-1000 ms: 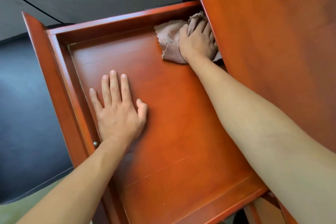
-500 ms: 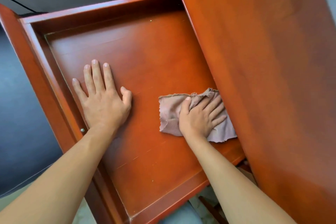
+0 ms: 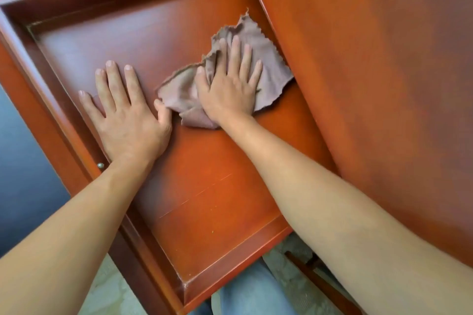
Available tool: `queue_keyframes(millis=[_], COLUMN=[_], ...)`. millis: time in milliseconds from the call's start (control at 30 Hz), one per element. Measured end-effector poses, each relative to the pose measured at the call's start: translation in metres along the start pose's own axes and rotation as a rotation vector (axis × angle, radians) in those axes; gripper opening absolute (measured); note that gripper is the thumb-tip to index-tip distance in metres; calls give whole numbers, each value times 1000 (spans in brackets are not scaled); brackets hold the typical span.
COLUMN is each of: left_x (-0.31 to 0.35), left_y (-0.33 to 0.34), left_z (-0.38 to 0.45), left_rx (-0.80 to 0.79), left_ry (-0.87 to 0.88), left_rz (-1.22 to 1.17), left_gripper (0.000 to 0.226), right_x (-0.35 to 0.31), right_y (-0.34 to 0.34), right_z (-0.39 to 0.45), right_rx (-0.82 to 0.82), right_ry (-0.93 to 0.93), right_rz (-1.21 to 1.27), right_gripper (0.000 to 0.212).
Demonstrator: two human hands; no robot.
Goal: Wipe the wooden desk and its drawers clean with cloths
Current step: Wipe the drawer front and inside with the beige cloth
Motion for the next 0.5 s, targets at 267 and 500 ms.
queue_keyframes(millis=[267, 500], left_x=[-2, -6], left_y=[-5, -4], left_z=[-3, -3], left_rx=[-4, -1], left_ry=[-13, -17], left_rz=[-17, -6], left_gripper=[76, 76], right_x=[104, 132], right_y=[13, 2], right_z=[-153, -85], right_rx=[-334, -147], right_ry=[670, 888], right_rz=[116, 171], right_gripper=[99, 87])
Point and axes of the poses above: each hand's wrist, its own z-axis towards the middle knuckle, its own y-axis out of the palm, x = y × z, the point moved 4 cm from there along z, towards the middle knuckle, and after that the axes turned 6 degrees about y, right-handed, at the moved point
